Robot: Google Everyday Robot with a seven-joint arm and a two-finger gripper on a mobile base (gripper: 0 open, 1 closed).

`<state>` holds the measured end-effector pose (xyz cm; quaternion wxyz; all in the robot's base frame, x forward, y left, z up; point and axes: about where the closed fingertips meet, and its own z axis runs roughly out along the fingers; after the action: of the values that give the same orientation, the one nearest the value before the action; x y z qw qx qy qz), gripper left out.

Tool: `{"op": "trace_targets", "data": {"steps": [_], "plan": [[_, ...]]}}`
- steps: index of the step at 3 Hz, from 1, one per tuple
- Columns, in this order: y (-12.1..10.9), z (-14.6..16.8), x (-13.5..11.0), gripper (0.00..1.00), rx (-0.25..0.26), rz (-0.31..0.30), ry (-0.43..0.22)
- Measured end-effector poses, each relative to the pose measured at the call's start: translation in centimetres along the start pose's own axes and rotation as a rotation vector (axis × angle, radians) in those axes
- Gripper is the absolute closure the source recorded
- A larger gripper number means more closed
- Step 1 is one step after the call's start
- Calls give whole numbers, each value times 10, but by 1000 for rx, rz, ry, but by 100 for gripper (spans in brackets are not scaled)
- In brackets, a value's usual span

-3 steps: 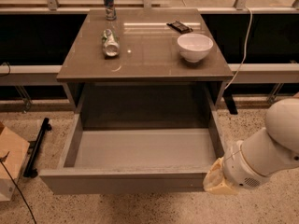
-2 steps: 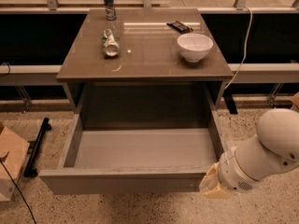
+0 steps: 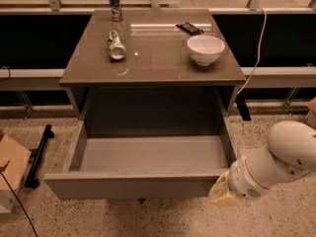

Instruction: Close top drawer

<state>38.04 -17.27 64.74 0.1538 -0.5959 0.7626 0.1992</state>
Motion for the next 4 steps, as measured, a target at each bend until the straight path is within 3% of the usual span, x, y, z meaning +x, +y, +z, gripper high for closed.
{"op": "trace_targets", "data": {"steps": [1, 2, 3, 4], "plan": [[-22, 6, -8, 100, 123, 4, -16], [-27, 7, -11, 100, 144, -1, -20], [-61, 13, -23, 100, 220, -27, -41], [-61, 16, -22, 100, 220, -27, -39]]}}
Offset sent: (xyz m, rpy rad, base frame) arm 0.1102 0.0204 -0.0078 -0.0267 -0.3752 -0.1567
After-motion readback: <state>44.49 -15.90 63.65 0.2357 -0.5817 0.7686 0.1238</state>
